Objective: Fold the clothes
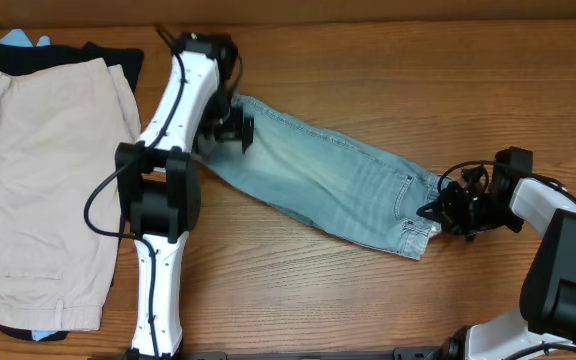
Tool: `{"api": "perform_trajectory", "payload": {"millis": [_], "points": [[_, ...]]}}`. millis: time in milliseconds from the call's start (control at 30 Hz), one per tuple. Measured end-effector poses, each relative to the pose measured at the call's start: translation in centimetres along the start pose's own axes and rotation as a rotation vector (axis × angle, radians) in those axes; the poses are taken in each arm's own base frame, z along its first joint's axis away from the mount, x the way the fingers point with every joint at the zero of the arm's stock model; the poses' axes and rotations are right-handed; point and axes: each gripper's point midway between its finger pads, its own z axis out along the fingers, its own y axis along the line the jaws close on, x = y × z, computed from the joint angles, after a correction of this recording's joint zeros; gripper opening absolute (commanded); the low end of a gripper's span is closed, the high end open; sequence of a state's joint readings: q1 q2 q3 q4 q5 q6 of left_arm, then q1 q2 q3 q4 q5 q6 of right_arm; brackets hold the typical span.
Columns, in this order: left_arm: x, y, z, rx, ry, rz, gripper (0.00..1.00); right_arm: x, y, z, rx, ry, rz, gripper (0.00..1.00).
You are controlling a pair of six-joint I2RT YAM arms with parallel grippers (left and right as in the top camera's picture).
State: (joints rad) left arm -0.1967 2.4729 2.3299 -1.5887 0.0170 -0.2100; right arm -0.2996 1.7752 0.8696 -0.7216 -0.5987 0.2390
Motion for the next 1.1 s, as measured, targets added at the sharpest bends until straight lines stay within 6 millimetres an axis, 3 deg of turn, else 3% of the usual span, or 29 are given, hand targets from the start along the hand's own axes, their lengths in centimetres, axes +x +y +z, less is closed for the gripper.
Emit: {"api": "perform_trajectory", "payload": {"millis": [200, 367, 500, 567, 633, 733, 767, 833, 1100], "points": [[-1.6, -0.8, -7.0, 0.058, -0.177, 0.015, 1.00, 0.1, 0.1, -1.2, -0.034, 0.044, 0.063, 0.04], [-1.8, -1.6, -9.1, 0.110, -0.235, 0.051, 1.00, -1.3, -0.4, -6.2, 0.015, 0.046, 0.149, 0.04], [-1.6, -2.5, -9.2, 0.158, -0.230, 0.096, 0.96, -3.4, -0.5, -11.0, 0.086, -0.019, 0.156, 0.04], [-1.7, -2.9, -9.3, 0.177, -0.237, 0.111, 0.85, -4.5, 0.0, -13.4, 0.122, -0.061, 0.129, 0.04], [-1.9, -3.3, -9.2, 0.194, -0.243, 0.128, 0.64, -5.7, 1.0, -15.5, 0.157, -0.113, 0.084, 0.04], [-2.3, -3.9, -8.6, 0.216, -0.241, 0.148, 0.23, -7.0, 2.8, -17.7, 0.199, -0.182, 0.011, 0.04], [-2.4, -4.1, -8.3, 0.220, -0.239, 0.152, 0.16, -7.3, 3.3, -18.2, 0.208, -0.199, -0.014, 0.04], [-2.8, -4.7, -7.5, 0.227, -0.241, 0.171, 0.04, -7.7, 4.6, -18.7, 0.231, -0.220, -0.076, 0.04], [-3.4, -8.3, -2.3, 0.245, -0.216, 0.243, 0.04, -6.1, 9.4, -15.3, 0.295, -0.170, -0.278, 0.04]]}}
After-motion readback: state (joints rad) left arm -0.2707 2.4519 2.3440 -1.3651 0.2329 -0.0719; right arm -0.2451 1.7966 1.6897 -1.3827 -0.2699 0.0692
